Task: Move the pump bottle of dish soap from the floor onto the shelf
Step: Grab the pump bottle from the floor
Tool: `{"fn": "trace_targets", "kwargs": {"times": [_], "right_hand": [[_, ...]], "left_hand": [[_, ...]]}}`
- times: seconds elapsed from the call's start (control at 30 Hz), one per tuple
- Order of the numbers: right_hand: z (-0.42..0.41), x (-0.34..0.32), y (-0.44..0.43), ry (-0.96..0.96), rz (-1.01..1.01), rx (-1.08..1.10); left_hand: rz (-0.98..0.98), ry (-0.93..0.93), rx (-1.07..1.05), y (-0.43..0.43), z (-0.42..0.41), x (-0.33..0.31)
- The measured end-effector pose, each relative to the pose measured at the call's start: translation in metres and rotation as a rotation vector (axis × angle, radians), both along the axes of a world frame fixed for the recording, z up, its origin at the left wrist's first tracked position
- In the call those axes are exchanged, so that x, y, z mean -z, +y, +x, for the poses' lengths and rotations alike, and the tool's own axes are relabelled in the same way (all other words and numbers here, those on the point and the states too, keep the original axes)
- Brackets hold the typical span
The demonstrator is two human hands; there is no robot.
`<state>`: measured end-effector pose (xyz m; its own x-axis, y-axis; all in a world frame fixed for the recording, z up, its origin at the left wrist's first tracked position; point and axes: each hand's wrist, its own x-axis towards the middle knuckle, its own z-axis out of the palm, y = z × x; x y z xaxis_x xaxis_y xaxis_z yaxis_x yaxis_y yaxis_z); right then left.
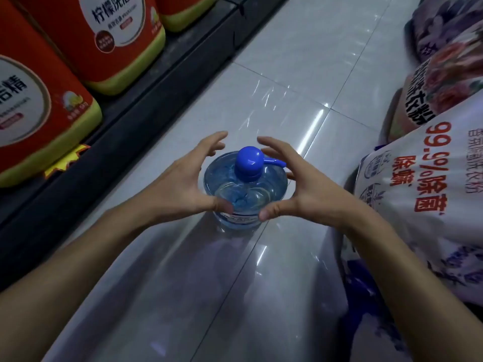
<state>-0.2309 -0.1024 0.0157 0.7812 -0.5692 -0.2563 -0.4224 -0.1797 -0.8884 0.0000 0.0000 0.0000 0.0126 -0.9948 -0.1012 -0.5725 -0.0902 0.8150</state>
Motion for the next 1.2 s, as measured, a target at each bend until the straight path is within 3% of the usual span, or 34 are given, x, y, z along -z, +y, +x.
{"fn": "trace_targets", "kwargs": {"times": [0.17, 0.27, 0.6, 0.93, 1.2], "right_hand": [[0.007, 0.021, 0.005, -0.029, 0.015, 0.006], [0.006, 0.021, 0.005, -0.071, -0.04, 0.051], [0.005, 0.022, 0.004, -0.061, -0.123, 0.062], [0.006, 0.028, 0.007, -0.147, -0.061, 0.129], [0.01, -0.023, 0.003, -0.266, -0.034, 0.132]], "left_hand": [[0.041, 0.188, 0.111, 0.0, -0.003, 0.012], [0.013, 0.282, 0.027, 0.0, -0.013, 0.014], [-0.028, 0.255, -0.003, 0.001, -0.013, 0.013], [-0.028, 0.373, -0.101, 0.004, -0.018, 0.014], [-0.11, 0.413, -0.072, 0.004, -0.01, -0.038]]}}
